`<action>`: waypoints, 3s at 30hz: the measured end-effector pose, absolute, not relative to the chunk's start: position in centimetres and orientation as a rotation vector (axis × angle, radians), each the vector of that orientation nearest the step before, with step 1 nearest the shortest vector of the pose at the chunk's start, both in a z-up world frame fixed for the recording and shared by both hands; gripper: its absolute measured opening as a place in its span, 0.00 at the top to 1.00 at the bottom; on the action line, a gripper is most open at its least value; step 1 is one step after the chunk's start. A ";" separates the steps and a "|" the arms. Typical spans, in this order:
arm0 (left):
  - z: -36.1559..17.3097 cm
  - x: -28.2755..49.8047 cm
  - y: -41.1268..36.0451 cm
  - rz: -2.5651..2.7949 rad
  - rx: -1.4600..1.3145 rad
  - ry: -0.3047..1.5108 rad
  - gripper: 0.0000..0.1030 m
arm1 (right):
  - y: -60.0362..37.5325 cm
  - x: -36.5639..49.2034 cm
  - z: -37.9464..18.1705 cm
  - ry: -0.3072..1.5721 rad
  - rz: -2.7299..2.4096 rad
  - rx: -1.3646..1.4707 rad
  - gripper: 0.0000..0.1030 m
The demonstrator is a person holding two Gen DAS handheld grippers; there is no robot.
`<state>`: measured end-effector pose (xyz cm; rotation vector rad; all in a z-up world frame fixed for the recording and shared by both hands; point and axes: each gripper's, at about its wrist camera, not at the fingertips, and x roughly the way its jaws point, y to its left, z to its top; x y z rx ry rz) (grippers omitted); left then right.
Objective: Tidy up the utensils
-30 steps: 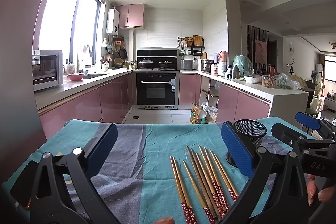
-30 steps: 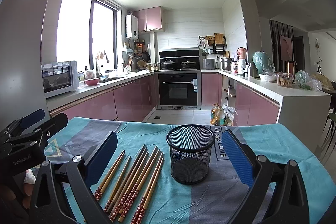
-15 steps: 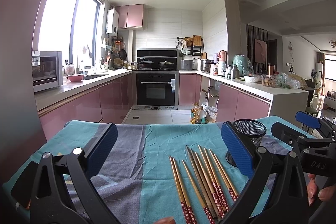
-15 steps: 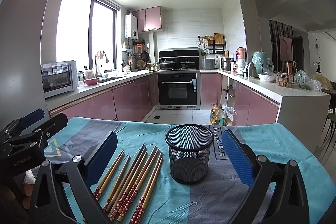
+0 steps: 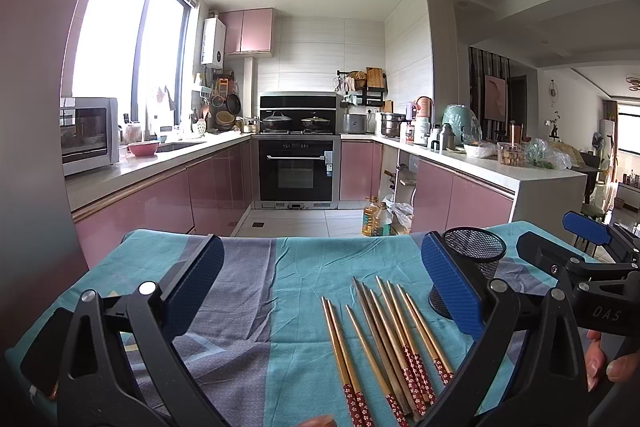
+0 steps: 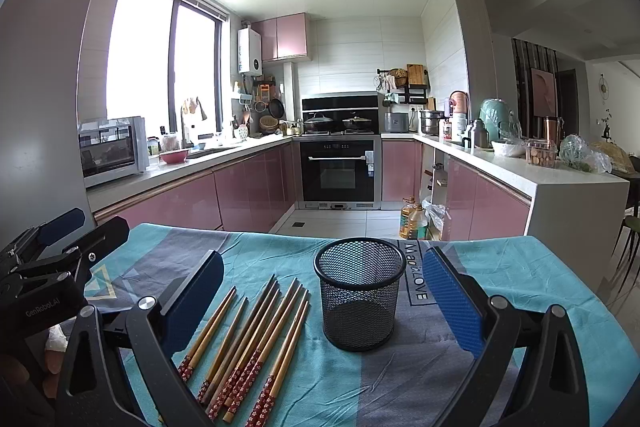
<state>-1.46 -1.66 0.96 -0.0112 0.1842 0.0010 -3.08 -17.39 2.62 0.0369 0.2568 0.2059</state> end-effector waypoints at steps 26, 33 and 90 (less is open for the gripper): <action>0.8 -1.4 -1.8 -0.003 -0.003 0.189 0.06 | -17.4 -3.1 2.5 0.264 0.212 0.036 0.06; 0.6 -1.1 -1.9 -0.006 0.005 0.201 0.06 | -17.3 -2.9 2.5 0.278 0.225 0.037 0.06; -11.1 12.4 -0.3 -0.232 0.079 0.929 0.60 | -13.1 6.6 -7.5 0.905 0.371 -0.072 0.71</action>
